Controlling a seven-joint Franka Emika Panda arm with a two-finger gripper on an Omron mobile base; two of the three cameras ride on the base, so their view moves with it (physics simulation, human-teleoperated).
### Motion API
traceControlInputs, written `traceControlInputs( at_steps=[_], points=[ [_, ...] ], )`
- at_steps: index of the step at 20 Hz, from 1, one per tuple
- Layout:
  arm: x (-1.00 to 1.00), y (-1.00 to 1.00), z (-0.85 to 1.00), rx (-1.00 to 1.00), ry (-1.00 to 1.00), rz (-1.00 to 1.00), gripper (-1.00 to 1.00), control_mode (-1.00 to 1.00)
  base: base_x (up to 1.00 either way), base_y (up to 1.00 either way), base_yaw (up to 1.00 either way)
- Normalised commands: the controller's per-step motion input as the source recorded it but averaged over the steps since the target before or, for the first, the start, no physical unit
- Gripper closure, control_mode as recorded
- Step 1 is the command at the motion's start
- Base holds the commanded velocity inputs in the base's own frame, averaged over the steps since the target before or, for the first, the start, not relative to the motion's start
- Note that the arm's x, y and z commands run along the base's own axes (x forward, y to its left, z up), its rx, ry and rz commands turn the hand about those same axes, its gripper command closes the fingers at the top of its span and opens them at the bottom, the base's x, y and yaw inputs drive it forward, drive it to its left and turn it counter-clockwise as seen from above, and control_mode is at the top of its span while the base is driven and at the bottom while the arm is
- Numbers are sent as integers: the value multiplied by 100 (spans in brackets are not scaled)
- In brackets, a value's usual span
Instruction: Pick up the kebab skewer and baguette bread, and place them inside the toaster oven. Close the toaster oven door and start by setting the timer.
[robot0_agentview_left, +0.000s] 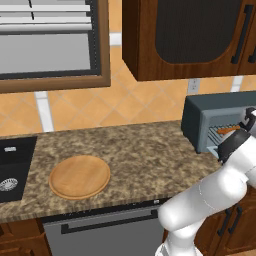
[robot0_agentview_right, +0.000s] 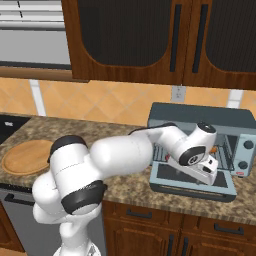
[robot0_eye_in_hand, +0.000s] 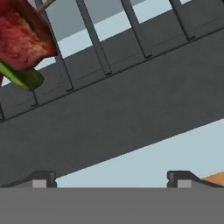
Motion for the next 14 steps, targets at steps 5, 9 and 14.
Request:
traceControlInputs(
  at_steps=[5,9,14],
  points=[
    [0,0,-13,-13,0,-2,-100,-100,0,0,0],
    [2,0,-10,-9,0,-11,-100,-100,0,0,0],
    [29,9,-7,0,0,-29,-100,-100,0,0,0]
  ],
)
